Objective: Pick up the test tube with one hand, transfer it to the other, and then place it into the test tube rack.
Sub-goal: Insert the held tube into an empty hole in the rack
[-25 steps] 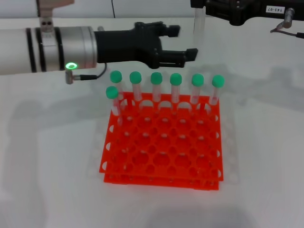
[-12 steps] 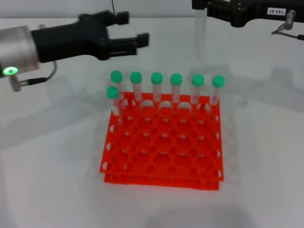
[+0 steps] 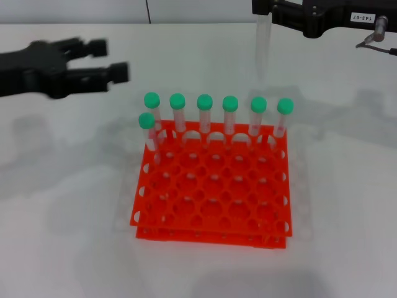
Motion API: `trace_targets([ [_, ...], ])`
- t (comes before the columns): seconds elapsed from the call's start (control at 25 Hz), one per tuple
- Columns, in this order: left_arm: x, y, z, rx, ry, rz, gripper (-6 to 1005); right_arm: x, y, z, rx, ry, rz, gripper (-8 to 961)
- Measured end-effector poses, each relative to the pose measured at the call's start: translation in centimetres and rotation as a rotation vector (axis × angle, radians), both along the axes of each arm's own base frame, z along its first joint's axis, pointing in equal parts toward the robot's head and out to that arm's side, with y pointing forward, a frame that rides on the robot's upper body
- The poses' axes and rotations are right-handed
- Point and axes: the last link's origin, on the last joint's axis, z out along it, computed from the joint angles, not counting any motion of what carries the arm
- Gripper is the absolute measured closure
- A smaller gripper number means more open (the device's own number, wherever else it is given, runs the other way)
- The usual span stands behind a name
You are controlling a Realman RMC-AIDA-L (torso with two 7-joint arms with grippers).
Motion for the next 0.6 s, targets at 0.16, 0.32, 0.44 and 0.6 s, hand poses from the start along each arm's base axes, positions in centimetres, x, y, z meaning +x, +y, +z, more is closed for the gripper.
trace_targets([
  [0.16, -1.6, -1.1, 1.1, -0.078, 0.038, 0.08, 114, -0.2, -0.2, -0.3, -0.013, 0.01, 0.009, 687],
  [0.32, -3.4, -2.2, 1.3, -0.179, 0.135, 0.176, 115, -0.6, -0.4, -0.7, -0.022, 0.017, 0.019, 686],
  [0.44, -4.9, -2.7, 0.9, -0.223, 0.22, 0.235, 116, -0.6, -0.5, -0.8, -0.024, 0.023, 0.017, 686],
  [0.6, -6.1, -2.9, 0.8, -0.237, 0.294, 0.286, 116, -0.4, -0.7, -1.3, -0.033, 0.033, 0.008, 686],
])
